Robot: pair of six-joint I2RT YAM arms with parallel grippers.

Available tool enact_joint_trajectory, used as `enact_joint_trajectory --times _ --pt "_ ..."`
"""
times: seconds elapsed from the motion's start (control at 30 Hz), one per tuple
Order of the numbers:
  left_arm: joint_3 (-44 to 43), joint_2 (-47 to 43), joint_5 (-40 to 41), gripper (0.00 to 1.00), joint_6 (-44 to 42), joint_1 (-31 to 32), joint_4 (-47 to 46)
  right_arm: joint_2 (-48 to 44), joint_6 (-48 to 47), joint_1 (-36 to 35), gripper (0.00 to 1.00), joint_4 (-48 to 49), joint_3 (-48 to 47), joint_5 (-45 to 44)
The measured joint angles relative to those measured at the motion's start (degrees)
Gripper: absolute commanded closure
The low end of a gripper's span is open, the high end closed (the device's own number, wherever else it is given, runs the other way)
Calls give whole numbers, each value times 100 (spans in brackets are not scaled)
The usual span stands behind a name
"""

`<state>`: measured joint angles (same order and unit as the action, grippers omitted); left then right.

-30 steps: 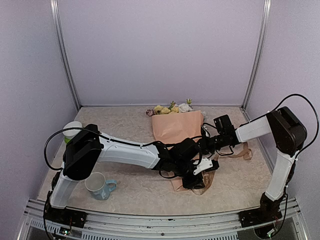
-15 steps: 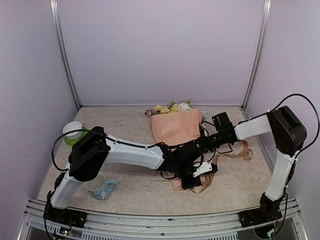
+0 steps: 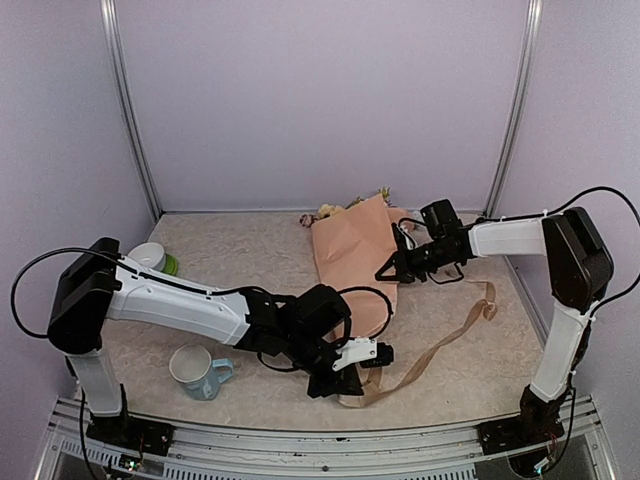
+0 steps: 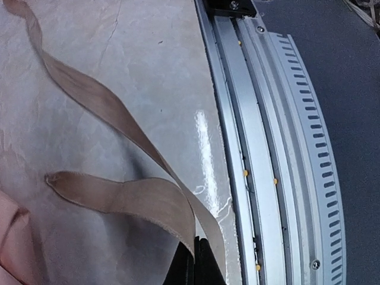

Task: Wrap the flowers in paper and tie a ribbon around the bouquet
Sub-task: Pick up the folded bouquet from the center of the board, then pick up the ribbon from the center of the board, then place the folded bouquet on the ribbon.

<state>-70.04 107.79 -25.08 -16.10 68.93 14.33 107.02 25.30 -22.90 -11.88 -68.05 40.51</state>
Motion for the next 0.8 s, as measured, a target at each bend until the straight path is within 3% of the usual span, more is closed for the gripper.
enact_joint_trajectory --times 0.3,0.57,0.8 --pt "927 -103 46 100 741 -1152 -42 -127 -229 201 100 -597 -195 -76" --pt "824 -229 490 100 1097 -1952 114 -540 -450 369 100 -962 -179 -116" --pt "520 -177 1099 100 1810 -3189 -142 -859 -623 369 100 -1115 50 -111"
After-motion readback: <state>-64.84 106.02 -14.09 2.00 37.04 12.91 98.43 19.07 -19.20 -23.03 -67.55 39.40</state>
